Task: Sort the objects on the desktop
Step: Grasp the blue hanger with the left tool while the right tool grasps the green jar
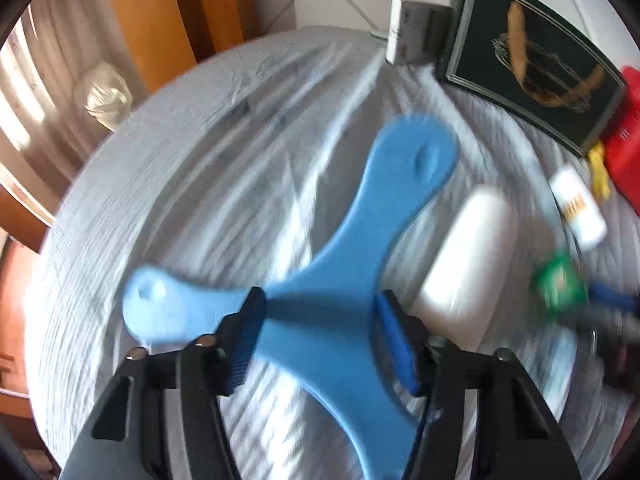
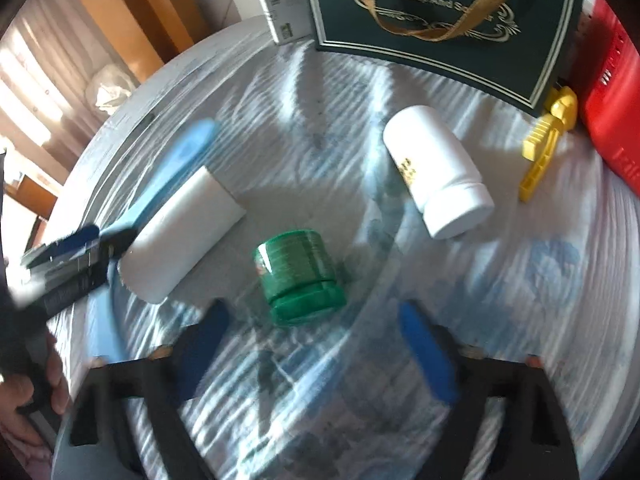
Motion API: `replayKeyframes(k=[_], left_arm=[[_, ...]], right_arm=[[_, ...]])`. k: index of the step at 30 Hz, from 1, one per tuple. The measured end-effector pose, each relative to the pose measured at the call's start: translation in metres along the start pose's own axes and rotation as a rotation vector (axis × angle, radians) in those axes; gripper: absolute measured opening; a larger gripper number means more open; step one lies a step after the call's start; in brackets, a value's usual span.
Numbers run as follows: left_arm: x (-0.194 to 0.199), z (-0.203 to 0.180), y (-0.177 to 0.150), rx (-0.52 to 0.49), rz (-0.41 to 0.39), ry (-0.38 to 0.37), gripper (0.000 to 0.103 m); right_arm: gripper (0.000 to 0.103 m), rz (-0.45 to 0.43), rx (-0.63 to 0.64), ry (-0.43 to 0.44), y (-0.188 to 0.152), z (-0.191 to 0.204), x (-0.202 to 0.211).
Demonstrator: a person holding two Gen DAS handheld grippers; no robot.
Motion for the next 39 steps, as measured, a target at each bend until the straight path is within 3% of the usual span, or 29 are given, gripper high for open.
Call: replayKeyframes(k=[5,6,8,12,13,14,15,18,21,22,23,25,26,27,33,39], left_arm=[[0.015,0.027,-0.021,0.046,-0.019,-0.04,0.054],[0.014,0.03,-0.02,0.083,-0.004,-0.062,0.055],[0.01,0.037,-0.017,0.161,0.027,-0.09,0.06],[0.013,0.027,-0.017,0.245,0.046,-0.149,0.06],[0.016,0.022,-0.019,0.229,0.036,-0.139,0.064],[0.016,0.015,-0.02,0.197,0.031,-0.102,0.075],[0.013,0.012,-0.022,0.163,0.035,-0.051,0.079],[-0.004,0.006,-0.029,0.129,0.055,0.057,0.088],[-0.016,0.008,-0.023,0.158,-0.006,0.075,0.09],[-0.02,0.008,-0.02,0.173,-0.026,0.064,0.083],[-0.022,0.008,-0.016,0.175,-0.05,0.065,0.066],[-0.026,0.003,-0.011,0.154,-0.054,0.044,0.051],[-0.026,0.002,-0.01,0.149,-0.05,0.034,0.049],[-0.025,0.003,-0.012,0.143,-0.052,0.019,0.048],[0.021,0.012,-0.017,0.087,-0.14,-0.038,0.033],[0.069,0.016,-0.035,0.056,-0.173,-0.096,0.013]], right_arm=[[0.073,0.002,0.032,0.008,0.003,0.009,-0.007],[0.067,0.006,0.039,0.007,0.004,0.011,-0.01],[0.047,0.023,0.06,-0.017,0.004,0.016,-0.015],[0.049,0.021,0.062,-0.007,0.002,0.021,-0.017],[0.052,0.015,0.067,-0.012,0.002,0.021,-0.015],[0.058,0.011,0.066,-0.014,0.002,0.021,-0.014],[0.063,0.009,0.064,-0.015,0.003,0.02,-0.014],[0.065,0.006,0.06,-0.02,0.004,0.016,-0.013],[0.065,0.004,0.062,-0.031,0.002,0.015,-0.014],[0.065,-0.002,0.072,-0.06,0.004,0.015,-0.015],[0.065,-0.003,0.081,-0.072,0.005,0.016,-0.015],[0.063,0.01,0.096,-0.063,0.005,0.021,-0.02],[0.048,0.02,0.102,-0.063,0.002,0.022,-0.021],[0.041,0.02,0.114,-0.084,0.001,0.022,-0.02],[0.041,-0.018,0.11,-0.047,-0.014,0.026,0.006],[0.041,-0.062,0.105,-0.01,-0.029,0.037,0.04]])
Point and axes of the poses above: each gripper's, at about its wrist camera, not at the fingertips, and x roughly against the way its jaws point, z to its left, y to its top, the point moved 6 cm from there along -x, roughly the way its jaws point, and after that the axes turned 9 degrees about x, right-handed, at the moved point
